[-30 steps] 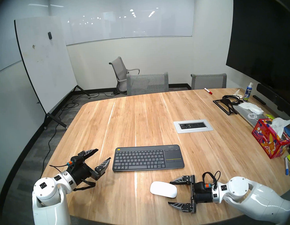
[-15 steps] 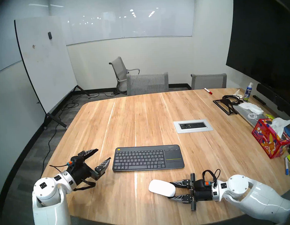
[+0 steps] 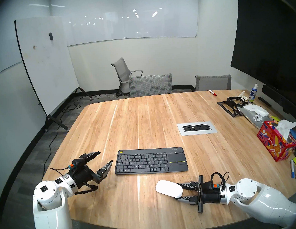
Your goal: Put the mouse beside the keyboard
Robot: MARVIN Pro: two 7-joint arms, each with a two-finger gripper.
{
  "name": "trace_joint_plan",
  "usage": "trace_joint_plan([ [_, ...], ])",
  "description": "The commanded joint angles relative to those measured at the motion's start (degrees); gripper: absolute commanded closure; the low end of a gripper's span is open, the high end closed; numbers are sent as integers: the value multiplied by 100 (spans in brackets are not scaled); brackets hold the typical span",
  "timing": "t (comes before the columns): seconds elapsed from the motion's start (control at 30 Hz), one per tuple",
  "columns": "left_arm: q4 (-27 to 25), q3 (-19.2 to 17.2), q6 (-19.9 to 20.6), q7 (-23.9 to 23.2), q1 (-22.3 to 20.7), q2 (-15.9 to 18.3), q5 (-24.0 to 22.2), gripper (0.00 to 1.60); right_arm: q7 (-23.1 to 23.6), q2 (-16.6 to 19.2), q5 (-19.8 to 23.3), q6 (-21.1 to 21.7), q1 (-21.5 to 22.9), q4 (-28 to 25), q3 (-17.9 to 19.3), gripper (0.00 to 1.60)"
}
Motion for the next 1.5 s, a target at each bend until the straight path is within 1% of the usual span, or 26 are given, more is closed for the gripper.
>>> trace_joint_plan([
  [0.0, -125, -11, 5, 7, 10, -4, 0, 0, 5, 240, 228, -207, -278, -83, 230, 160],
  [0.27, -124, -12, 4, 6, 9, -4, -1, 0, -96, 454, 383, -350, -560, -101, 525, 160],
  [0.5, -123, -12, 4, 5, 8, -4, -1, 0, -181, 517, 491, -486, -719, 108, 718, 160],
  [0.57, -123, -12, 4, 5, 8, -5, 0, 0, -190, 581, 566, -488, -797, 69, 797, 160],
  [0.67, -125, -12, 5, 6, 9, -5, 1, 0, -202, 565, 576, -557, -841, 169, 829, 160],
  [1.03, -125, -13, 5, 5, 9, -6, 1, 0, -303, 680, 736, -698, -1075, 396, 1097, 160],
  [1.3, -126, -13, 6, 5, 9, -7, 2, 0, -329, 758, 813, -773, -1216, 476, 1222, 160],
  [1.47, -127, -13, 6, 5, 9, -7, 3, 0, -410, 768, 869, -741, -1282, 484, 1296, 160],
])
